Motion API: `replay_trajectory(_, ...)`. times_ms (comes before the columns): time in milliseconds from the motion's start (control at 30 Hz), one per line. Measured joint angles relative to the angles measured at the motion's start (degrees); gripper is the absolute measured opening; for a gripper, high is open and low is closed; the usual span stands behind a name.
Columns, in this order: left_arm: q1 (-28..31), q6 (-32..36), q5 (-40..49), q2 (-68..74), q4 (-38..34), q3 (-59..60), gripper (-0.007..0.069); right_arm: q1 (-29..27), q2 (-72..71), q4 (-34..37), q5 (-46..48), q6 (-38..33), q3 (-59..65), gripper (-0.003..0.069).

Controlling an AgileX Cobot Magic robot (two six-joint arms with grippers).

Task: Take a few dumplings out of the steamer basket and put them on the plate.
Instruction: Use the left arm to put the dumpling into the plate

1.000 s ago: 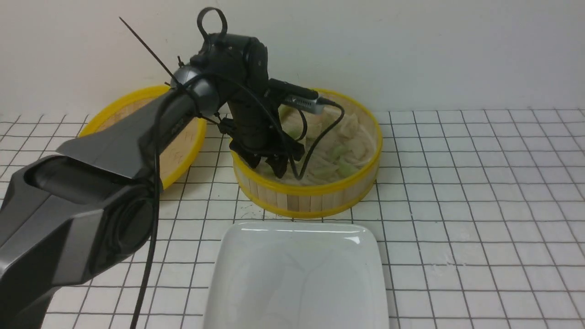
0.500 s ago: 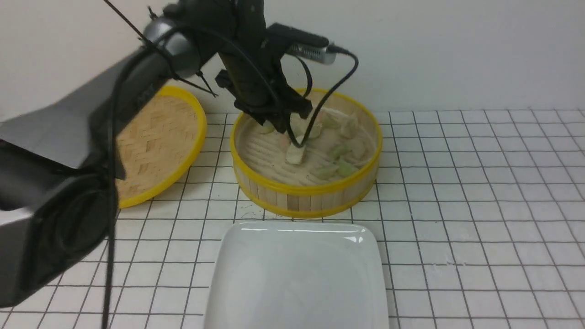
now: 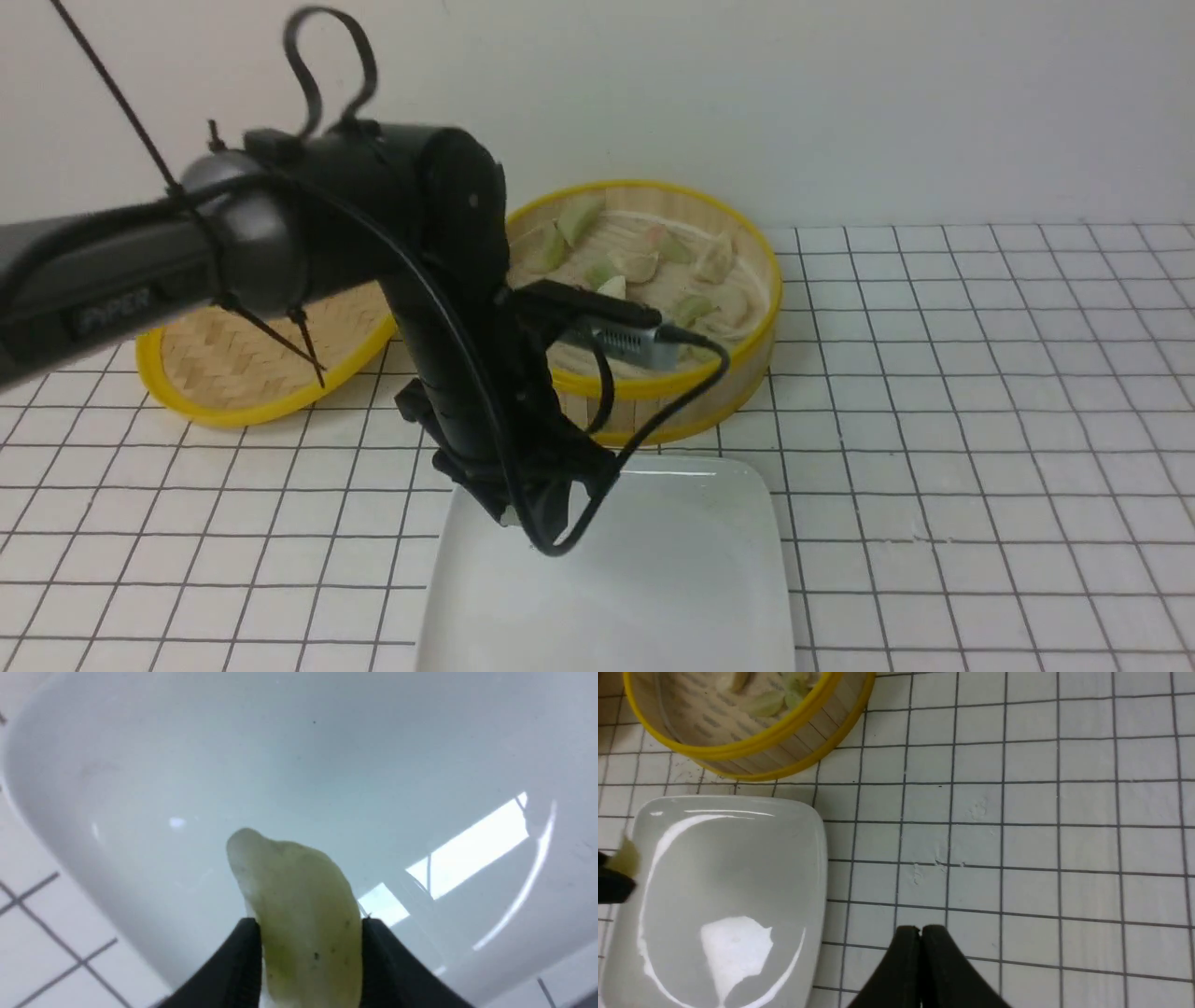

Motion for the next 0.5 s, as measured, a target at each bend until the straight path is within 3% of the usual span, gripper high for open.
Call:
replay_trajectory(200,-0.1,0.0,-4.0,5.0,0.9,0.0,0.0307,3.0,8.1,7.1,0.9,-5.3,-4.8,-0.0010)
replay_trajectory(300,-0.1,-0.6,-4.1,5.7,1.9,-1.0,0.0402,9.1,15.5,5.7,0.8,-4.8,-10.6,-0.0010)
replay_trajectory(400,-0.1,-0.9,-2.0,5.7,2.8,-4.0,0.0412,13.2,21.6,2.4,0.0,-2.3,-15.7,-0.0008)
replay_trajectory(500,-0.1,-2.2,2.6,4.4,5.3,-7.4,0.0325,17.2,28.5,-1.2,-2.4,-0.9,-21.7,0.0001)
